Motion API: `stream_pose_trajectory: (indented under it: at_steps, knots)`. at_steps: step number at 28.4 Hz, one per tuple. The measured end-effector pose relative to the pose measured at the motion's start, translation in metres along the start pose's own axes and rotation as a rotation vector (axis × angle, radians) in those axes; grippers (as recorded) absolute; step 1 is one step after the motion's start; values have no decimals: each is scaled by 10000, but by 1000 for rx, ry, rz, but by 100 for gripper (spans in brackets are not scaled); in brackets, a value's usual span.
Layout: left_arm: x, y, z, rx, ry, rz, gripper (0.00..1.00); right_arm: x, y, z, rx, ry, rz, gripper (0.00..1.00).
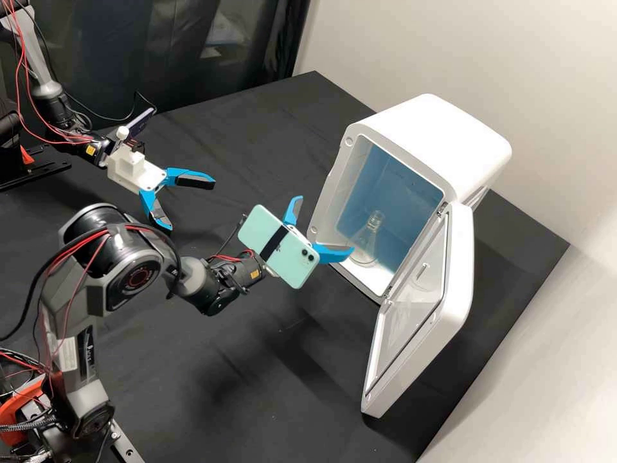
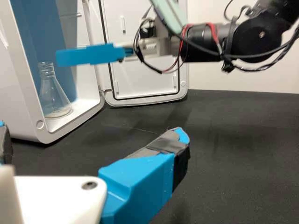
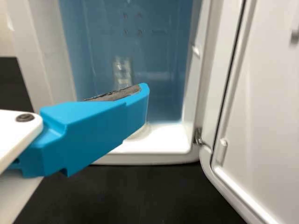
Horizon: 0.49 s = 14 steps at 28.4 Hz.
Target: Take the flask out of the incubator
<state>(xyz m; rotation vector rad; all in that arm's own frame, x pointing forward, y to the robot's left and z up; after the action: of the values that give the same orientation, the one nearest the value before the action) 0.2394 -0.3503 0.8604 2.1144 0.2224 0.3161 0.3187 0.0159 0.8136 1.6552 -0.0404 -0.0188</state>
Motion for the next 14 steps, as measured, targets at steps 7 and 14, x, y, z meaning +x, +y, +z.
stream_pose_trajectory:
  at_steps: [7,14]
  knots:
    - [-18,13,6,0,-3,12,100,158,-1,66,0,-12,8,100]
    - [-25,5,11,0,-4,8,100,313,22,212,14,-61,28,100]
